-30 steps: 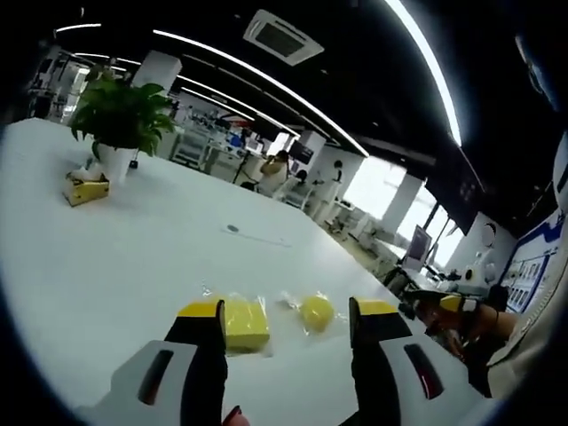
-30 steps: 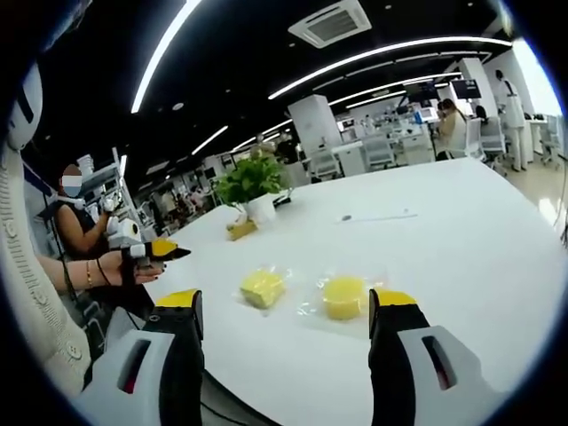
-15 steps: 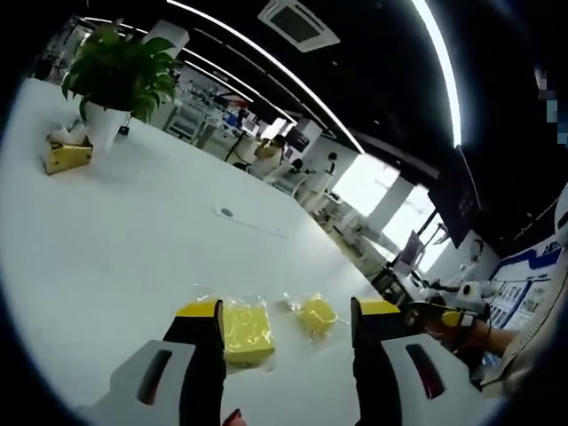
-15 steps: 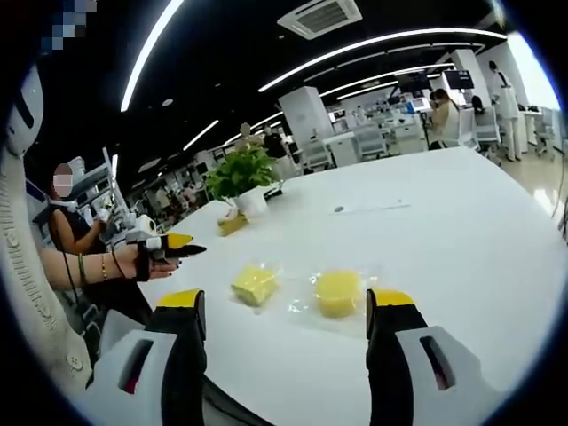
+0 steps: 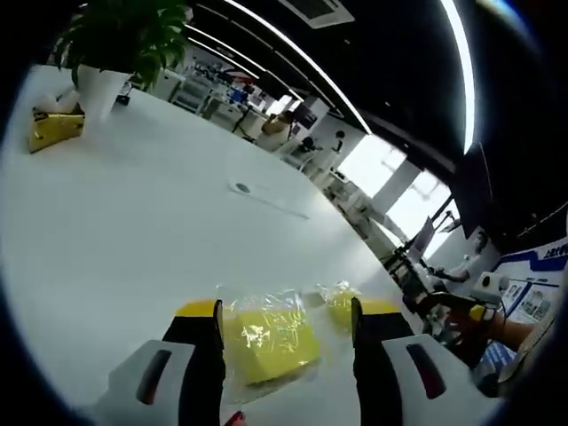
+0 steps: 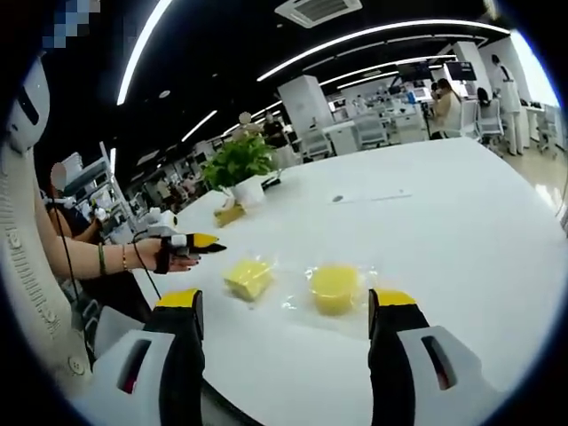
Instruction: Compare the silicone blocks by pressing each to a similar depth, holding the contact briefly, and releasing to observe deformation and rebound differences across the visible hardness samples.
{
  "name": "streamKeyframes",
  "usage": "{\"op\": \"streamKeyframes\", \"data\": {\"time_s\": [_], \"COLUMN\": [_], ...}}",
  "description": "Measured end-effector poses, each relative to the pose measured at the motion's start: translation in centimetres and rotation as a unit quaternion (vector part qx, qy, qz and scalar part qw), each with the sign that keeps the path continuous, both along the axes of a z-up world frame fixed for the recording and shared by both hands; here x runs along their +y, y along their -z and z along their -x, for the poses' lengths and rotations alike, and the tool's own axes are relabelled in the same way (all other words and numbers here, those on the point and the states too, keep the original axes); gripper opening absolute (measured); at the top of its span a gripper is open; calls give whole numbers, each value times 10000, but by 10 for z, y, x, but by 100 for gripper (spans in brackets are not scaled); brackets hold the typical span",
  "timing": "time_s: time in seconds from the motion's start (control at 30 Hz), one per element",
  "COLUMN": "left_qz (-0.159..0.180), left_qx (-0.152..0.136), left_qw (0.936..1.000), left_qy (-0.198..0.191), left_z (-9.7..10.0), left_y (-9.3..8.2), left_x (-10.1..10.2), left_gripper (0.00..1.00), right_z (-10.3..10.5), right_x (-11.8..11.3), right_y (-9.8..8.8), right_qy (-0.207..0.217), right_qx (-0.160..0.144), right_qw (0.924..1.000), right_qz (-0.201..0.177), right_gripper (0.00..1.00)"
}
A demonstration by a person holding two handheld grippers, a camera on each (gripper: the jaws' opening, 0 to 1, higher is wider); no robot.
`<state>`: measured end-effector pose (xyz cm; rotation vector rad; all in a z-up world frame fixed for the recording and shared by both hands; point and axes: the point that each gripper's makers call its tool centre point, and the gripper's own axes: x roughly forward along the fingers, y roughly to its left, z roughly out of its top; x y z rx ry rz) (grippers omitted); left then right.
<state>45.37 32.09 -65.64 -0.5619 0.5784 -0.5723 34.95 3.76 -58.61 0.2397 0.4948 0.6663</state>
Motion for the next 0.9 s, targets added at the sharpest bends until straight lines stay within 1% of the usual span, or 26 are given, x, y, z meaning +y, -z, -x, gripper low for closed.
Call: {"op": "streamKeyframes", "data": {"time_s": [0.1, 0.17, 0.2, 0.37, 0.43, 0.47, 0.5, 0.53, 0.6, 0.67, 0.7, 0.8, 0.83, 0.87, 0.9], "left_qz": [56, 109, 158, 208, 445, 708, 839, 949, 1246, 1526, 1570, 1652, 1715, 1740, 2018], "left_qx": [77, 277, 318, 431, 544, 651, 709, 727, 866, 1081, 1112, 1162, 1240, 1243, 1257], "left_qw": [10000, 9996, 9994, 9987, 9972, 9950, 9936, 9925, 9878, 9819, 9809, 9790, 9769, 9765, 9711], "left_qy": [-5, 19, 22, 186, 244, 266, 266, 255, 338, 298, 290, 286, 297, 281, 219], "left_z": [-8, -11, -14, -19, -21, -22, -23, -25, -26, -27, -27, -28, -26, -27, -29], "left_y": [11, 22, 28, 43, 46, 47, 48, 49, 52, 57, 58, 63, 66, 67, 61], "left_x": [0, 0, -1, -5, -8, -12, -12, -13, -15, -16, -17, -19, -20, -20, -22], "left_gripper": [55, 55, 55, 57, 54, 53, 51, 48, 41, 33, 30, 23, 20, 19, 19], "right_z": [-2, -3, -3, -6, -8, -9, -10, -10, -11, -11, -12, -12, -12, -13, -13], "right_x": [0, 1, 1, 1, -1, -1, -2, -2, -4, -5, -5, -6, -6, -6, -6], "right_y": [2, 5, 6, 8, 7, 6, 7, 7, 9, 10, 10, 12, 12, 13, 14], "right_qy": [13, -2, -2, 9, 53, 60, 71, 76, 81, 85, 81, 72, 72, 75, 79], "right_qx": [63, 118, 139, 193, 183, 182, 188, 193, 215, 226, 234, 250, 256, 269, 276], "right_qw": [10000, 9999, 9999, 9996, 9996, 9996, 9995, 9994, 9992, 9991, 9991, 9988, 9988, 9988, 9987], "right_qz": [15, 65, 85, 205, 222, 224, 253, 289, 320, 352, 355, 412, 412, 411, 412], "right_gripper": [70, 70, 70, 70, 70, 70, 70, 70, 70, 68, 68, 68, 68, 68, 68]}}
